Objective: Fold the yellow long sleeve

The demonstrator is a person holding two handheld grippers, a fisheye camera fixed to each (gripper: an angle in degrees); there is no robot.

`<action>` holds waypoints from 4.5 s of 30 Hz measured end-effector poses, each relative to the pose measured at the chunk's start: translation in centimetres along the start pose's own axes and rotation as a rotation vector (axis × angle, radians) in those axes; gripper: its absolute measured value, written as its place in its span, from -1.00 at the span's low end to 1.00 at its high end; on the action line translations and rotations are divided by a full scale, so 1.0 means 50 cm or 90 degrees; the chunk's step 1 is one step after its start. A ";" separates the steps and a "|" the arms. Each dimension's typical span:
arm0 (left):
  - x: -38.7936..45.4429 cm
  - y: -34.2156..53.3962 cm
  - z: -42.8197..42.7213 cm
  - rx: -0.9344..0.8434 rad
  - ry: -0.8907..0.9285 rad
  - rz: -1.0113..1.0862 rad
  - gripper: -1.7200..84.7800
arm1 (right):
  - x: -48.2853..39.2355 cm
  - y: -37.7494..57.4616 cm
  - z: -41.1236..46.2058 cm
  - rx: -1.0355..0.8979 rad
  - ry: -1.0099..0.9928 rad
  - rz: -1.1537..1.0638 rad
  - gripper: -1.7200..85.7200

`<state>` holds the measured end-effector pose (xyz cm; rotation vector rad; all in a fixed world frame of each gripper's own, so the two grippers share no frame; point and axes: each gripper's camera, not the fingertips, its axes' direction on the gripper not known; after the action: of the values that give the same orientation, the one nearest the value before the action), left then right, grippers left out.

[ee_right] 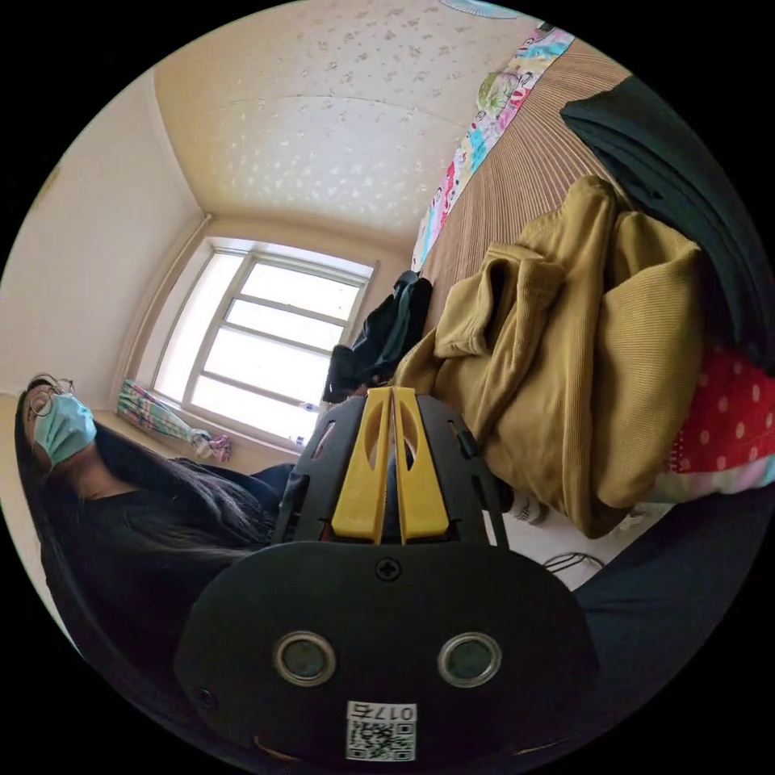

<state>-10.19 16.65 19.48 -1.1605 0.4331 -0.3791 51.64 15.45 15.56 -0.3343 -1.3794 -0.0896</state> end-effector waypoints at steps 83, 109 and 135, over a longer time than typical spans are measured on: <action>0.074 0.423 -0.105 0.165 0.174 0.247 -0.53 | -0.918 0.063 0.065 -0.018 0.108 -0.600 -0.89; 0.432 0.315 -0.591 0.531 0.074 0.401 -0.89 | -0.988 -0.061 -0.191 0.191 0.302 -0.517 -0.89; 0.106 0.096 0.247 0.091 -0.296 0.178 -0.81 | -0.013 -0.177 0.412 -0.046 0.748 -0.205 -0.85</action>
<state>0.98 25.43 18.44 -0.9927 0.1521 0.1049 29.76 12.83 19.65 -0.0672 -0.2485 -0.5153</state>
